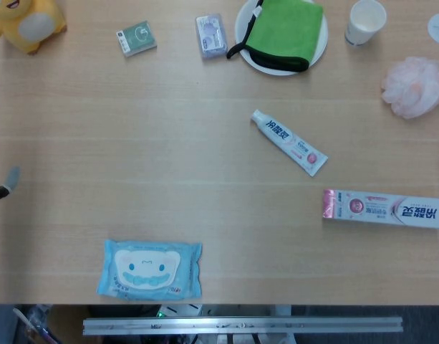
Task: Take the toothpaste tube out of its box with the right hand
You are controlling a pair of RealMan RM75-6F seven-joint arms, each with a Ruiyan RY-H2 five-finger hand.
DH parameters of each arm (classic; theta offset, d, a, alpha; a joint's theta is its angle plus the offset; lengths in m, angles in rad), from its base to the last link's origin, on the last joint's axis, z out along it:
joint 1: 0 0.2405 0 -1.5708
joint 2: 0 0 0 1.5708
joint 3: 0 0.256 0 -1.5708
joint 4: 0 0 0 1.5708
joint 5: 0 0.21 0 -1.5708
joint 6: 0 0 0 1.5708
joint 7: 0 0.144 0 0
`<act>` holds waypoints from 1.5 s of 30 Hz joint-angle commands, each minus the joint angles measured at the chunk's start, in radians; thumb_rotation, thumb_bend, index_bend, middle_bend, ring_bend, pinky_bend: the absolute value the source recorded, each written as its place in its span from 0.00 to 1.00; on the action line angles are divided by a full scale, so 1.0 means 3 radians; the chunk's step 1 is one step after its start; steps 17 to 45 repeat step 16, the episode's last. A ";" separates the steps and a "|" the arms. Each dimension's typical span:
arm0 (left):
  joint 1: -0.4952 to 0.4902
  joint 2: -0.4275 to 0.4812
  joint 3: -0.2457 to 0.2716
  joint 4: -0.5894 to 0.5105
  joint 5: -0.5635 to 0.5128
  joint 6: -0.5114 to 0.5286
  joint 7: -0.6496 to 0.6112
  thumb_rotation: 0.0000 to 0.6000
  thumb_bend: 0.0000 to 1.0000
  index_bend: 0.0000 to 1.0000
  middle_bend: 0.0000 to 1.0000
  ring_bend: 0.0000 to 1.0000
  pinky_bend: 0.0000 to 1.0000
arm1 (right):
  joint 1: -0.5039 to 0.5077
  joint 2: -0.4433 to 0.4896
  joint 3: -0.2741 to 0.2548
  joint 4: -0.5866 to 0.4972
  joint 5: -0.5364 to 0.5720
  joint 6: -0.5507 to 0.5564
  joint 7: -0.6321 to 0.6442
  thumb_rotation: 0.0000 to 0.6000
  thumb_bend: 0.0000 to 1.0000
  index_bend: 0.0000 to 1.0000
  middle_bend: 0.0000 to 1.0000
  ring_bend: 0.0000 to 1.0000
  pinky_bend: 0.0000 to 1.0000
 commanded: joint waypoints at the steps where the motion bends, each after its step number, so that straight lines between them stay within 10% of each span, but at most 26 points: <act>1: -0.0008 0.0044 0.0011 -0.0056 -0.0002 -0.0016 0.0033 0.88 0.25 0.07 0.00 0.09 0.27 | -0.0157 0.0072 0.0029 -0.0018 -0.0093 0.0093 0.0016 1.00 0.00 0.21 0.16 0.02 0.27; 16: -0.0042 0.0090 0.0036 -0.0149 -0.0011 -0.0084 0.0105 0.87 0.25 0.07 0.00 0.09 0.27 | -0.0460 0.0172 0.0311 -0.0048 -0.0315 -0.0039 0.0011 1.00 0.00 0.21 0.16 0.02 0.27; 45: -0.0042 0.0090 0.0036 -0.0149 -0.0011 -0.0084 0.0105 0.87 0.25 0.07 0.00 0.09 0.27 | -0.0460 0.0172 0.0311 -0.0048 -0.0315 -0.0039 0.0011 1.00 0.00 0.21 0.16 0.02 0.27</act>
